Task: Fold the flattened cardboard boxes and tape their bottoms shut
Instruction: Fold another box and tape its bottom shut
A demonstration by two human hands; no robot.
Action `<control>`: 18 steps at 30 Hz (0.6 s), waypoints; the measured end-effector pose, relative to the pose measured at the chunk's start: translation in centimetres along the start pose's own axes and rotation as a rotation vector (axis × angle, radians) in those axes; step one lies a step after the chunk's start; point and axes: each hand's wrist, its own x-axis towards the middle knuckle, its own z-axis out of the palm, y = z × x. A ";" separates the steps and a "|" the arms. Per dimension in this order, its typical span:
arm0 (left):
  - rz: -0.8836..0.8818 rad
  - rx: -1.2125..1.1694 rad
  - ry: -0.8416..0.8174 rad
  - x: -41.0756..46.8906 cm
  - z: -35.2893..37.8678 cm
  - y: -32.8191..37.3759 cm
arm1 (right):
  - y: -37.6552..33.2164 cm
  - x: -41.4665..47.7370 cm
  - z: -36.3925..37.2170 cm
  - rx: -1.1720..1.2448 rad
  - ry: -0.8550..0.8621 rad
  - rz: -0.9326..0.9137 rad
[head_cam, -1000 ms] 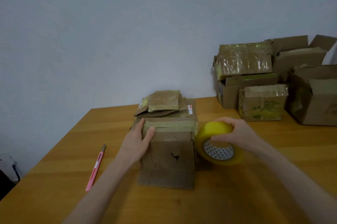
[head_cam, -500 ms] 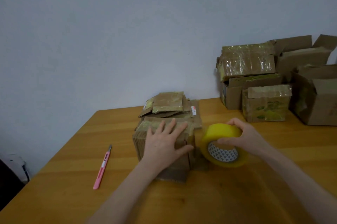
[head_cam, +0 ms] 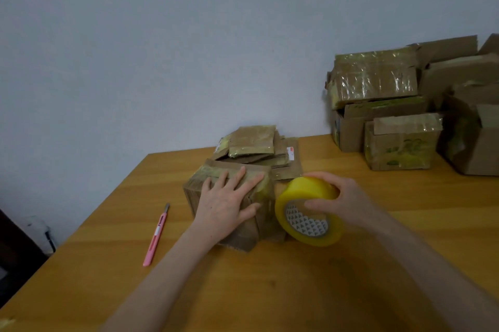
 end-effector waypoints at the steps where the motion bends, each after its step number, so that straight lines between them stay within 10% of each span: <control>1: 0.000 0.002 -0.004 0.1 0.0 -0.1 | 0.0 -0.1 -0.2 0.000 0.008 0.002; 18: -0.015 -0.080 0.068 -1.2 -0.5 0.1 | -1.9 0.0 1.2 -0.159 0.106 0.096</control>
